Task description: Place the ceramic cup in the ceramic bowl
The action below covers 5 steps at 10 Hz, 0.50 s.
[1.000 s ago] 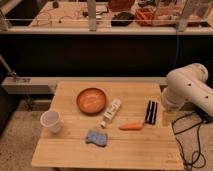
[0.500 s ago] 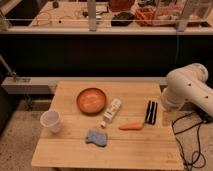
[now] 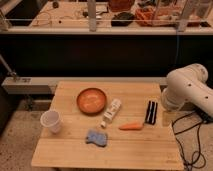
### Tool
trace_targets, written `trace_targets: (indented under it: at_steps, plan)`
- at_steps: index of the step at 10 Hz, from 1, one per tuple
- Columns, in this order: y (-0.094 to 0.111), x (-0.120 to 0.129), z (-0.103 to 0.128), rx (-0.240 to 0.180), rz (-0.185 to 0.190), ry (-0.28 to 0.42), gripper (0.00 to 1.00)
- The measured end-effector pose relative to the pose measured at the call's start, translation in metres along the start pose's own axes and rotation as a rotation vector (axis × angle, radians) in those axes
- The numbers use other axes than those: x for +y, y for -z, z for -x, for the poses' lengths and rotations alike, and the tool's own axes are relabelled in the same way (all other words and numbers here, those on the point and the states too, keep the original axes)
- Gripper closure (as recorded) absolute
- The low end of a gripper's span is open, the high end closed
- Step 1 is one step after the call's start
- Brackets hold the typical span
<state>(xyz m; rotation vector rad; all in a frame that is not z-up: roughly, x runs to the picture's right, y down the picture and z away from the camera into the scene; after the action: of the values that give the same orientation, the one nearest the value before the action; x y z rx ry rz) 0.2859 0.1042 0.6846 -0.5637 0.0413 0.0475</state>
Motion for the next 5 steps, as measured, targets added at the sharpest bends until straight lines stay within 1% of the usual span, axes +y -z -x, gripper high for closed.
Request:
trace_targets:
  at_steps: [3, 4, 5]
  plan:
    - [0.0, 0.0, 0.001, 0.0, 0.0, 0.002, 0.2]
    - [0.002, -0.001, 0.006, 0.006, -0.005, 0.019, 0.2]
    - [0.002, -0.002, 0.019, 0.007, -0.005, 0.042, 0.2]
